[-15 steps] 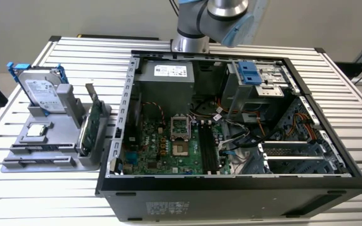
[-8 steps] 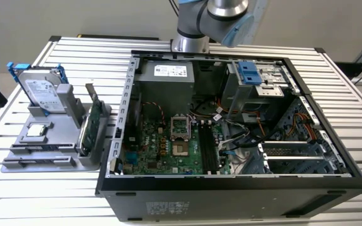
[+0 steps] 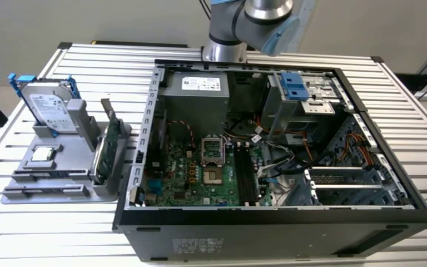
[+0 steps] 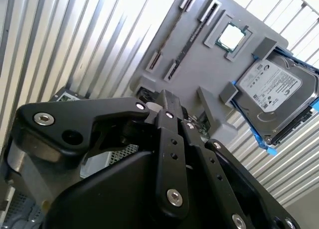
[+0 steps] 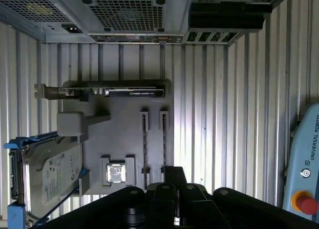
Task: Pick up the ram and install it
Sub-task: 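Pick up the ram and move it above insertion slot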
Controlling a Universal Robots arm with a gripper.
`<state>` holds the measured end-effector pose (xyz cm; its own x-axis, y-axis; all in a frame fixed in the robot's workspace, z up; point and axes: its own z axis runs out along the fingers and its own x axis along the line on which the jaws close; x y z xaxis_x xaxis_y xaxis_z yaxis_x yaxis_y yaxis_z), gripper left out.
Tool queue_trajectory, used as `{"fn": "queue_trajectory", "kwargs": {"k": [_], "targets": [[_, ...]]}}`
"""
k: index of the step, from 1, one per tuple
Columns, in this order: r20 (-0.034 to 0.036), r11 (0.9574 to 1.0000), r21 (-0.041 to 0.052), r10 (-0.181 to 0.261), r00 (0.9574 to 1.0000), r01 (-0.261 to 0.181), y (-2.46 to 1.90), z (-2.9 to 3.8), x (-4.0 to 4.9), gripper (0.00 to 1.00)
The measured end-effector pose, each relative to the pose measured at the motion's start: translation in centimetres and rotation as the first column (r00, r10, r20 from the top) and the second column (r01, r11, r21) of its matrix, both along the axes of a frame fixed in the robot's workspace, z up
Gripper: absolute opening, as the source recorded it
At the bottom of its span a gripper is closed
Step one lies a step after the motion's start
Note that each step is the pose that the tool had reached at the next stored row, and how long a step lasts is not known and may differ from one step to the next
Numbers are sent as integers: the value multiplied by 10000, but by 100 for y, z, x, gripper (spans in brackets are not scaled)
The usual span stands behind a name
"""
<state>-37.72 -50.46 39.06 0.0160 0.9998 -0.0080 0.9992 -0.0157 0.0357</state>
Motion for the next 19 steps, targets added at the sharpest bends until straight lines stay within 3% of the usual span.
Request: {"fn": "queue_trajectory", "kwargs": {"k": [4, 15, 16, 19], "targets": [[-62, 9998, -1, -218, 9997, 218, 0, 0, 0, 0], [-67, 9996, -1, -285, 9996, 285, 0, 0, 0, 0], [-67, 9996, -1, -286, 9996, 286, 0, 0, 0, 100], [-67, 9996, -1, -287, 9996, 287, 0, 0, -1, 100]]}}
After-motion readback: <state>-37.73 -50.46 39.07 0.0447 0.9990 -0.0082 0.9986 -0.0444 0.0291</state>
